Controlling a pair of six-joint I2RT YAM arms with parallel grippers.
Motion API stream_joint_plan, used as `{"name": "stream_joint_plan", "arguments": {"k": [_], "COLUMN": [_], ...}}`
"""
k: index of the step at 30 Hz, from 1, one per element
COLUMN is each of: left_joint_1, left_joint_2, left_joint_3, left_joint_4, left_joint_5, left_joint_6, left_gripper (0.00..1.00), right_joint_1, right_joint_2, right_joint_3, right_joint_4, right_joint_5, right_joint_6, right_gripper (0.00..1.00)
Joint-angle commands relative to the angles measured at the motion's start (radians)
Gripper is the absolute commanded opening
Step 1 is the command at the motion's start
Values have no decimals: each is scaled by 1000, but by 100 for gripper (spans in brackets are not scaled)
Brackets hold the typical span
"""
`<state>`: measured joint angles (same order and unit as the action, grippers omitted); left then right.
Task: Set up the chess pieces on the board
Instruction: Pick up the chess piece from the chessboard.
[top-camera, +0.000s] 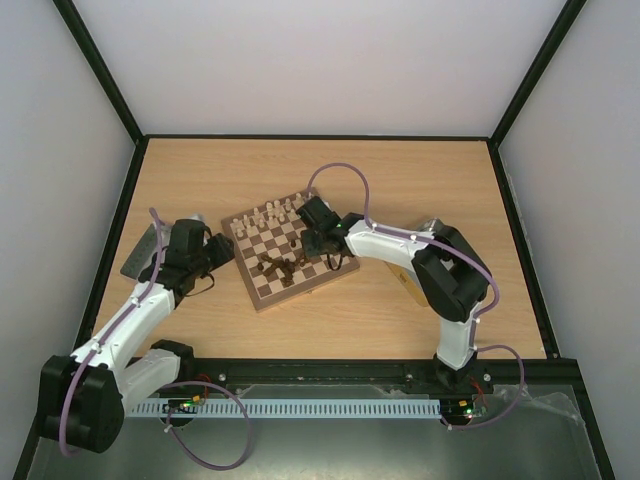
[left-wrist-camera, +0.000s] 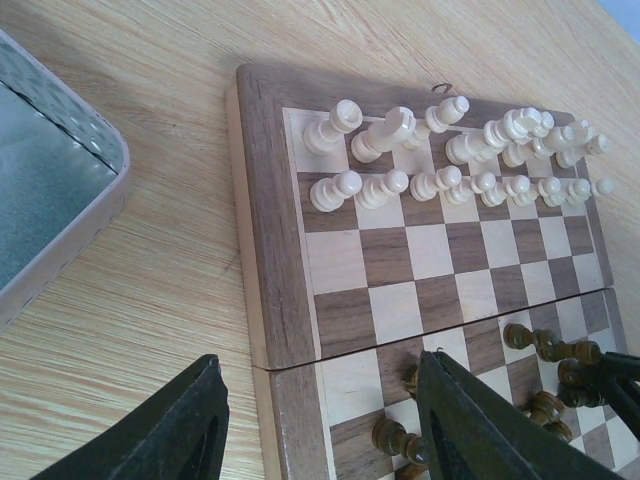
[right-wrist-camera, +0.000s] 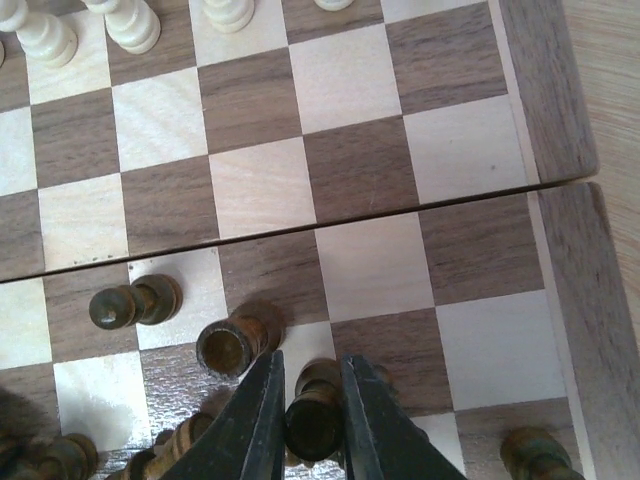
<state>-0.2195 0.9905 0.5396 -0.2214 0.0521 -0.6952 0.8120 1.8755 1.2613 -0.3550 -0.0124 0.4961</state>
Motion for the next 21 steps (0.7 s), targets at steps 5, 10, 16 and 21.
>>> {"name": "stream_joint_plan", "arguments": {"k": [5, 10, 16, 21], "left_joint_1": [-1, -1, -1, -1], "left_joint_2": [-5, -18, -32, -45], "left_joint_3": [26, 24, 25, 24], "left_joint_4": [-10, -14, -19, -26], "left_joint_5": [3, 3, 2, 2], "left_joint_6": [18, 17, 11, 9], "left_gripper": [54, 54, 54, 55], "right_joint_1": [4, 4, 5, 12], "right_joint_2": [-9, -72, -116, -130], "right_joint_3": [31, 27, 29, 42], "right_joint_4": [22, 64, 81, 64], "right_joint_5": [37, 25, -19, -131], "right_joint_6": [-2, 1, 9, 5], "right_gripper": [11, 11, 11, 11]}}
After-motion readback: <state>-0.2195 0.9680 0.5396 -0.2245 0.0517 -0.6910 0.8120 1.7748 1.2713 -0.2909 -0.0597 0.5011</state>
